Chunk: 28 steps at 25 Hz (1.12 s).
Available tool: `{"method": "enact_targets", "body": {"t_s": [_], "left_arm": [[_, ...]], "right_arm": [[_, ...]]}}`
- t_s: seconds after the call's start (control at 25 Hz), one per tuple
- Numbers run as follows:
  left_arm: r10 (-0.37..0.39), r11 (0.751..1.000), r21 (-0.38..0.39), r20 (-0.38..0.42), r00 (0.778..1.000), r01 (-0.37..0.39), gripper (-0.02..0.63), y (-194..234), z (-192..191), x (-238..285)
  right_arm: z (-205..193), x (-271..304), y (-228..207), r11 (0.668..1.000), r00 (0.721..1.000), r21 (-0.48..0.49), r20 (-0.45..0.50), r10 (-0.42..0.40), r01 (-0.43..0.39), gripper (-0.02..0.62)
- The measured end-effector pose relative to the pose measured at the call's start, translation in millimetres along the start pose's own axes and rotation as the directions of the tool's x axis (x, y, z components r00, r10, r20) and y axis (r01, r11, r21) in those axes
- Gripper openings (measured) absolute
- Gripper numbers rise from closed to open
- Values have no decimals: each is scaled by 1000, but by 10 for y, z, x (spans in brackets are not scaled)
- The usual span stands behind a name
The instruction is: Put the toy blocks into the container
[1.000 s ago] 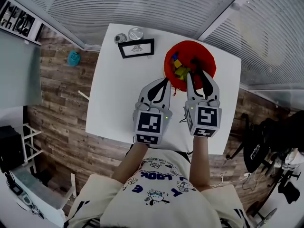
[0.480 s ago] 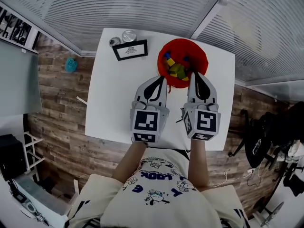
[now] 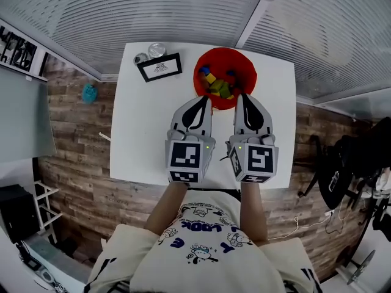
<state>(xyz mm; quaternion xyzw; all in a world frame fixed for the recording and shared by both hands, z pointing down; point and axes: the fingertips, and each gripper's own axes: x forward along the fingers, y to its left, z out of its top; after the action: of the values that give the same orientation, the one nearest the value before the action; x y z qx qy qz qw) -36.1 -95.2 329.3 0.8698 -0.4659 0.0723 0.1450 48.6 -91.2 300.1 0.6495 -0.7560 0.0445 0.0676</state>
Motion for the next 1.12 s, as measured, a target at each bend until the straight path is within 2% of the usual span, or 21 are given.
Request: {"method": "enact_targets", "body": {"t_s": [0.16,0.64,1.12], "left_arm": [[-9,1000,20,16,1000,9,32,-67,65,-31],[-31,998,47,23,999,29,32,-167,97,-47],[-39,998,54,23,999,37,32,-233,93,-43]], "right_arm": [[11,-85,-9,999,1000,45,15,-6,5,20],[-11,-233,-93,998,999,55,21,-45,44,18],[-27,-288,-116,997,998,63,27,-49,47,18]]}}
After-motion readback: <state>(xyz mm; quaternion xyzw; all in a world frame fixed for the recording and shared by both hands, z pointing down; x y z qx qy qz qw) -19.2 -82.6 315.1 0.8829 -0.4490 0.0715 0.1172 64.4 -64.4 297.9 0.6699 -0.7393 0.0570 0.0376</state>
